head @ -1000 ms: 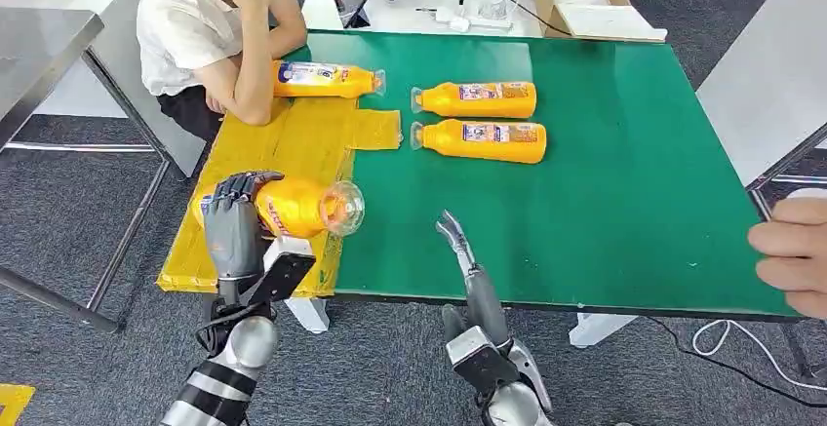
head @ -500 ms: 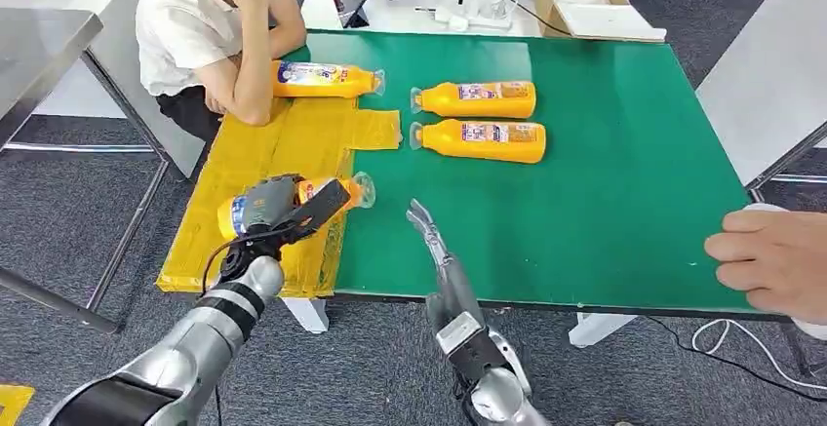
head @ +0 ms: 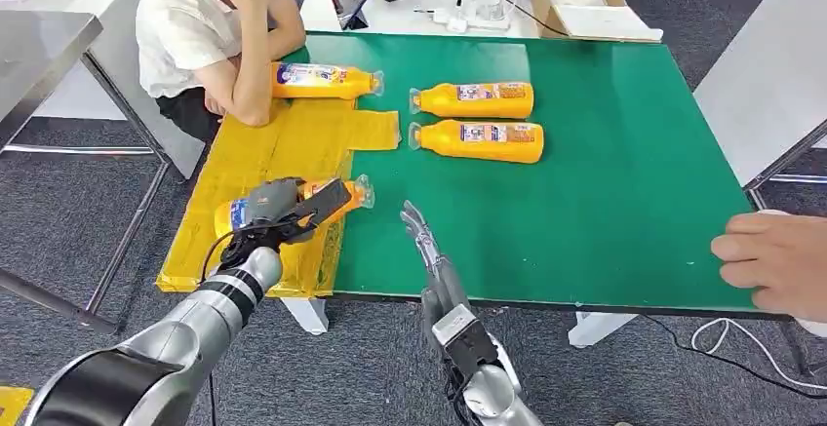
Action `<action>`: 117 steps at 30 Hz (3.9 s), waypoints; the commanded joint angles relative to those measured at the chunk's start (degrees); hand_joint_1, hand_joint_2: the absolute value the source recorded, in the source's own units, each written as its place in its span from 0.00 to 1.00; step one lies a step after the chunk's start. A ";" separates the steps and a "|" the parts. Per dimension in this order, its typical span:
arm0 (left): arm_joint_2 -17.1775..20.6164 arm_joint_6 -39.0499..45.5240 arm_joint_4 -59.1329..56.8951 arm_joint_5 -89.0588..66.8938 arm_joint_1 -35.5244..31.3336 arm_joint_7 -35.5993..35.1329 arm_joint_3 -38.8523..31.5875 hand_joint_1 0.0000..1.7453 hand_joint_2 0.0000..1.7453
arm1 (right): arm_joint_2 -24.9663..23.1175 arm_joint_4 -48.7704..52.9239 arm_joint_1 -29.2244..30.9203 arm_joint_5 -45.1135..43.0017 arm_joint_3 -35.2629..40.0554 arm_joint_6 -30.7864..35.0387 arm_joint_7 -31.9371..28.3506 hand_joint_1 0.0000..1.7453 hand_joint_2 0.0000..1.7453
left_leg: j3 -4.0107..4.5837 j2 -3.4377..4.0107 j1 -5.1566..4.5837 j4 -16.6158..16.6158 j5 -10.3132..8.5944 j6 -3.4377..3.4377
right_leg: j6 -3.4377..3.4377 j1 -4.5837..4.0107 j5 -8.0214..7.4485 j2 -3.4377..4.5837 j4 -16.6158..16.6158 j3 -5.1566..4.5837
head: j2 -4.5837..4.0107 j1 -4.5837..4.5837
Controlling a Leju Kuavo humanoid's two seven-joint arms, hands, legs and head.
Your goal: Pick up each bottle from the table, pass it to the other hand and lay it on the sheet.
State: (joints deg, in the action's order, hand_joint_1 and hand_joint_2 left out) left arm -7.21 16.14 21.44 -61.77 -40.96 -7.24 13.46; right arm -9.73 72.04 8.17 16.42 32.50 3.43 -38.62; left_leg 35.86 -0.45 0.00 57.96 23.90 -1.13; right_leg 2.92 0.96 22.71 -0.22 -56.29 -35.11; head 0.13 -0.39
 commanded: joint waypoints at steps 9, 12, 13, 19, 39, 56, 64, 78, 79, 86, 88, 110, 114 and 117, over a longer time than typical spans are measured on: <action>-0.82 -7.05 -4.18 5.98 0.38 7.38 -4.30 0.00 1.00 | 0.28 -5.17 2.35 -0.85 0.50 0.20 -0.75 0.00 0.00 | -0.38 0.09 0.05 -0.02 0.12 0.08 | -0.15 -0.06 0.08 0.12 0.07 0.41 | 0.00 -0.02; -0.75 -7.05 -4.19 5.99 0.39 7.39 -4.32 0.00 1.00 | 0.28 -5.17 2.36 -0.85 0.51 0.20 -0.75 0.00 0.00 | -0.24 0.06 0.01 -0.04 0.05 0.04 | -0.08 -0.02 0.03 0.10 0.07 0.27 | 0.00 0.00; -0.75 -7.05 -4.19 5.99 0.39 7.39 -4.32 0.00 1.00 | 0.28 -5.17 2.36 -0.85 0.51 0.20 -0.75 0.00 0.00 | -0.38 0.11 0.03 -0.07 0.09 0.07 | -0.13 -0.04 0.05 0.13 0.10 0.40 | 0.00 -0.02; -2.11 -12.80 -2.98 16.14 0.93 16.37 -10.51 0.00 1.00 | 0.66 -6.22 2.95 -0.80 1.44 1.91 -1.38 0.00 0.00 | -0.51 0.12 0.05 -0.06 0.13 0.07 | -0.14 -0.06 0.09 0.14 0.10 0.52 | 0.00 -0.02; -2.33 -26.11 24.01 64.34 17.70 28.47 -9.16 0.00 1.00 | 6.46 2.00 -1.02 -4.44 6.24 10.25 -1.38 0.00 1.00 | -0.39 0.12 0.02 -0.03 0.18 0.05 | -0.07 -0.03 0.14 0.09 0.08 0.38 | 0.00 0.00; 0.18 -21.84 36.20 70.28 25.41 27.07 -1.73 0.00 1.00 | 6.27 6.53 -3.94 -2.51 -0.11 17.48 -1.38 0.00 1.00 | -0.34 0.05 0.04 -0.02 0.24 0.07 | -0.16 -0.06 0.19 0.04 0.06 0.35 | 0.00 -0.02; 0.07 -2.35 46.63 61.52 29.97 28.24 5.53 0.00 1.00 | 15.35 -5.70 -0.48 30.74 -10.21 35.41 10.09 0.00 1.00 | -0.28 -0.05 0.02 -0.08 0.17 -0.02 | -0.06 -0.03 0.12 -0.05 0.18 0.36 | 0.00 -0.02; -1.83 1.47 45.32 58.81 29.52 28.65 9.23 0.00 1.00 | 17.17 -33.61 16.03 44.87 -9.19 29.28 19.93 0.00 1.00 | -0.26 0.08 -0.12 -0.05 0.16 -0.09 | 0.03 0.08 0.00 0.07 0.25 0.35 | 0.00 -0.02; -1.79 1.46 45.28 58.84 29.51 28.63 9.24 0.00 1.00 | 17.08 -34.87 16.53 44.64 -9.17 28.29 20.10 0.00 1.00 | -0.37 0.11 -0.11 -0.06 0.21 -0.06 | -0.01 0.06 0.04 0.09 0.25 0.44 | 0.00 -0.04; -1.87 0.99 44.91 58.71 29.31 28.61 9.66 0.00 1.00 | 16.91 -37.72 17.34 45.16 -8.31 26.98 20.37 0.00 1.00 | -0.25 0.07 -0.13 -0.02 0.17 -0.11 | 0.05 0.09 0.02 0.07 0.20 0.32 | 0.00 -0.04; -2.01 0.31 44.49 58.66 28.91 28.52 10.35 0.00 1.00 | 16.21 -40.58 18.00 42.99 -9.36 25.31 19.76 0.00 1.00 | -0.24 0.03 -0.11 -0.02 0.16 -0.11 | 0.05 0.08 0.03 0.03 0.21 0.32 | 0.00 -0.04; -2.14 -2.64 44.92 59.08 28.58 27.20 13.14 0.00 1.00 | 15.14 -47.09 22.55 43.98 -8.55 23.72 21.16 0.00 1.00 | -0.35 0.07 -0.10 -0.02 0.19 -0.08 | 0.00 0.07 0.06 0.03 0.22 0.44 | 0.00 -0.02; -2.14 -2.64 44.92 59.08 28.58 27.20 13.14 0.00 1.00 | 15.14 -47.09 22.55 43.98 -8.55 23.72 21.16 0.00 1.00 | -0.27 0.04 -0.14 -0.03 0.14 -0.09 | 0.02 0.10 0.03 0.01 0.20 0.35 | 0.00 -0.02; -2.14 -2.64 44.92 59.08 28.58 27.20 13.14 0.00 1.00 | 15.14 -47.09 22.55 43.98 -8.55 23.72 21.16 0.00 1.00 | -0.20 0.02 -0.13 -0.03 0.11 -0.10 | 0.04 0.10 0.00 0.00 0.20 0.28 | 0.00 -0.04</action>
State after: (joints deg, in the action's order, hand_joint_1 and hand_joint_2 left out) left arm -10.62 13.66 68.70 -2.91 -10.90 20.28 25.09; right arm 5.60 29.62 29.28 60.28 22.58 27.47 -17.64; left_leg 35.87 -0.44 -0.18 57.97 23.95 -1.32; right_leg 3.08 1.11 22.64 -0.21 -56.13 -35.05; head 0.13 -0.44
